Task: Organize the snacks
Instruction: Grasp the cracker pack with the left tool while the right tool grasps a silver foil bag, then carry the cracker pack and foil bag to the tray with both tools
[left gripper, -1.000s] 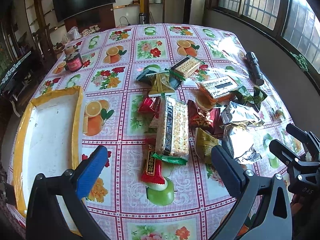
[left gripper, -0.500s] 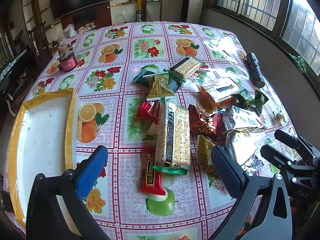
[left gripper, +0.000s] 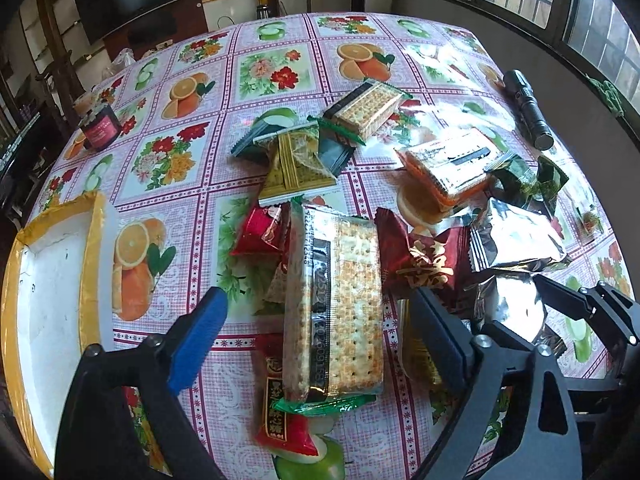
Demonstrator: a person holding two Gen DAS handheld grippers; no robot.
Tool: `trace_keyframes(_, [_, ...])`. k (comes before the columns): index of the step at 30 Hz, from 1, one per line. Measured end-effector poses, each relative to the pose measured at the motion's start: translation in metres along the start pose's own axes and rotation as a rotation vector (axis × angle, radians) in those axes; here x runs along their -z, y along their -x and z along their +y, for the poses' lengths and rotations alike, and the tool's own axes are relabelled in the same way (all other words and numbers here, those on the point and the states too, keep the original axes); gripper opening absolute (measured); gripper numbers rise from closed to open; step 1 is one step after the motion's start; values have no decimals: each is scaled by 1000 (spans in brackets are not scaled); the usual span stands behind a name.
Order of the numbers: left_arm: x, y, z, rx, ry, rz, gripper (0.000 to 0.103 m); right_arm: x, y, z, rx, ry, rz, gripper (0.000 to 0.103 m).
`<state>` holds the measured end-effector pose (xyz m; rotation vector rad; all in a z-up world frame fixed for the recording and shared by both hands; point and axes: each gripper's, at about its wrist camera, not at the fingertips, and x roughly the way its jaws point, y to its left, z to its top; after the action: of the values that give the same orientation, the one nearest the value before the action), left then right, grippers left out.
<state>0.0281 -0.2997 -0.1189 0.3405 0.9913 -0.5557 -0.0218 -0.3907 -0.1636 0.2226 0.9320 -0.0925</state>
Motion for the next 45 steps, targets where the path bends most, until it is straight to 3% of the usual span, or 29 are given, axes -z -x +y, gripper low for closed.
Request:
trace_keyframes(3, [3,-14,2,22,2,48,48,2,0,-2,0,4,0,61])
trace_keyframes(8, [7,-12,8,42,22,37,39,4,3,-10,-18,-13,-9,59])
trace_keyframes(10, [7,-5,13,55,40,22,20,6,7,-14,-22,-28,-20,58])
trace_keyframes(20, [15,39,33,90,100,-42,20,16,41,-18,-90,-70,-88,58])
trace_keyframes(31, [33,82,65,194,182,-108,20,1,69,-1,-197,-99,-175,58])
trace_keyframes(45, [67,116,134,44,278,-180,20,-17,62,64,-279,5,-176,58])
